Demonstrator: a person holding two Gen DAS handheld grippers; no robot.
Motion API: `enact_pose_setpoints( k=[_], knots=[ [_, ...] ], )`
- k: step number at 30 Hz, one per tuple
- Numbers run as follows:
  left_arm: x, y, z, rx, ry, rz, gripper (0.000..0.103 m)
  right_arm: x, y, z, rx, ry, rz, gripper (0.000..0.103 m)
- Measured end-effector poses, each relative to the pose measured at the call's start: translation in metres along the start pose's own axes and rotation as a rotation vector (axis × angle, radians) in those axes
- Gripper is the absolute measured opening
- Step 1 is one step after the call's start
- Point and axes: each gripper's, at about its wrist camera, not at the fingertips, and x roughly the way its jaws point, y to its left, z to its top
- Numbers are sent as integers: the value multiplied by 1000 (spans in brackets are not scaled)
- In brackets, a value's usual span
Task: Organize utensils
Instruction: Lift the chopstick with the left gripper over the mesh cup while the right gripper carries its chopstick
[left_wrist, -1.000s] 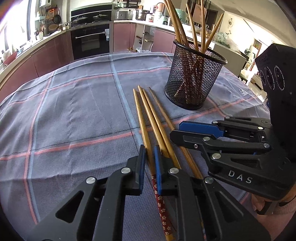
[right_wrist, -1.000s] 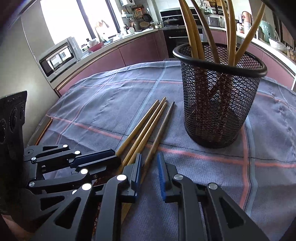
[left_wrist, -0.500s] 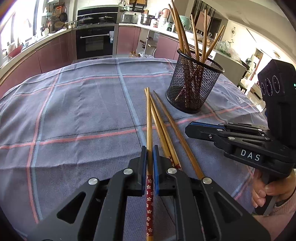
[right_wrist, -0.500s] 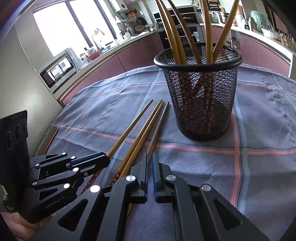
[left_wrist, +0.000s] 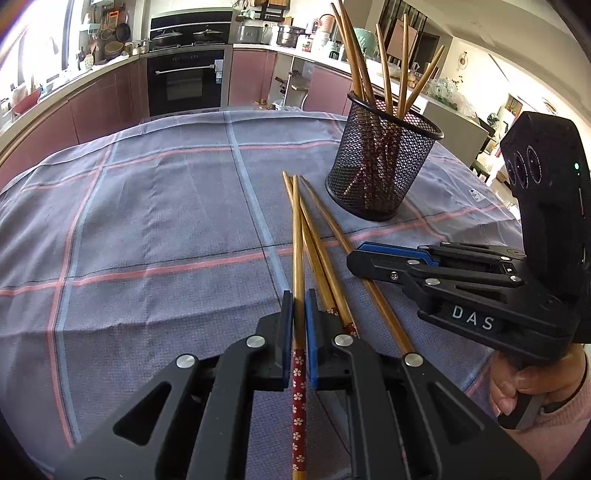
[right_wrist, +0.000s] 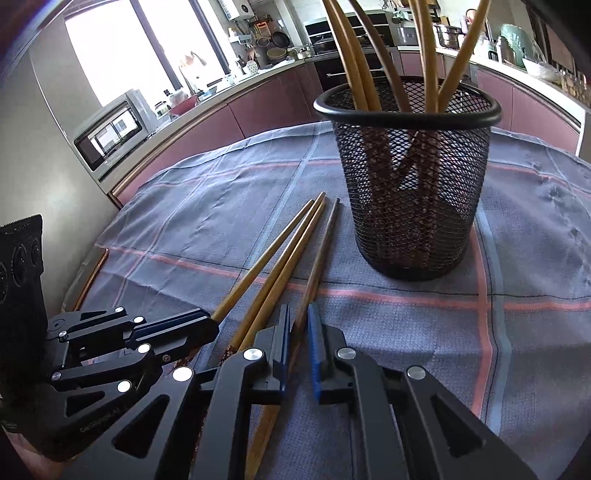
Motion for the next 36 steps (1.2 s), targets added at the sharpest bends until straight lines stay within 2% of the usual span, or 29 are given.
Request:
enact_pose_setpoints(
  k=[6, 10, 12, 21, 24, 30, 36],
  knots=[
    [3, 0, -1, 4, 9, -8, 7, -16, -2, 0, -3, -46, 38, 6],
    [5, -2, 0, 18, 15, -14, 8, -8, 5, 0, -37, -1, 49, 6],
    [8, -3, 1, 26, 31, -9, 8, -2, 8, 0, -46, 23, 43, 9],
    [21, -1, 16, 66, 52, -15, 12, 12, 8, 11, -78, 52, 27, 11],
    [26, -1, 23, 62, 61, -16, 10, 11, 8, 12, -84, 50, 38, 6],
    [18, -2, 28, 31, 32, -24, 7, -16, 5, 15, -92, -25, 57, 6],
    [-17, -3, 39, 23, -57, -76, 7, -56, -5, 23, -89, -125, 66, 6]
  ],
)
